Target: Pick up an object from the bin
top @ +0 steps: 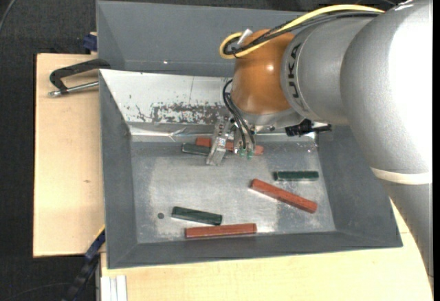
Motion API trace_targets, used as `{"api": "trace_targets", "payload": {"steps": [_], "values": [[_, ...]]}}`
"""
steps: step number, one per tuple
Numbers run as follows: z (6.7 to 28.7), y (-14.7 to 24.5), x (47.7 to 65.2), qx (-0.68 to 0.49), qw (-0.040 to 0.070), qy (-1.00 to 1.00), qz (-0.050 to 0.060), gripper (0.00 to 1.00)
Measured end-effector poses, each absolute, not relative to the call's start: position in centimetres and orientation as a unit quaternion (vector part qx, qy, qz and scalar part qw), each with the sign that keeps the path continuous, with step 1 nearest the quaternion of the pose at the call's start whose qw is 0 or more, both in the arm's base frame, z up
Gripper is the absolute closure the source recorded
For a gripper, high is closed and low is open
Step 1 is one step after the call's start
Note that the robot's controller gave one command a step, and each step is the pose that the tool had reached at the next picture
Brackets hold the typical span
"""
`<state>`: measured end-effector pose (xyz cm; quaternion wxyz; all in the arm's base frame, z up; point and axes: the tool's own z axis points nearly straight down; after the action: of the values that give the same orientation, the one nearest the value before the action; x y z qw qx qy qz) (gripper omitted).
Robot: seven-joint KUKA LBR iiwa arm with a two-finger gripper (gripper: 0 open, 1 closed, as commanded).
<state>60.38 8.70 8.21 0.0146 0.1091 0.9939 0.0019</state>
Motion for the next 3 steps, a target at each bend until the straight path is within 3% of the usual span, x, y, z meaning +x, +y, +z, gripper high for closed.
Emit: {"api": "trace_targets", "payload": {"steps": [1,2,3], "values": [[23.0,7.1,56.1,0.111,0.007,0.994,0.002,1.00],[13.7,9.7,51.7,0.101,-0.004,0.995,0.000,1.00],[14.1,9.6,52.1,0.102,0.001,0.995,0.001,0.00]]}}
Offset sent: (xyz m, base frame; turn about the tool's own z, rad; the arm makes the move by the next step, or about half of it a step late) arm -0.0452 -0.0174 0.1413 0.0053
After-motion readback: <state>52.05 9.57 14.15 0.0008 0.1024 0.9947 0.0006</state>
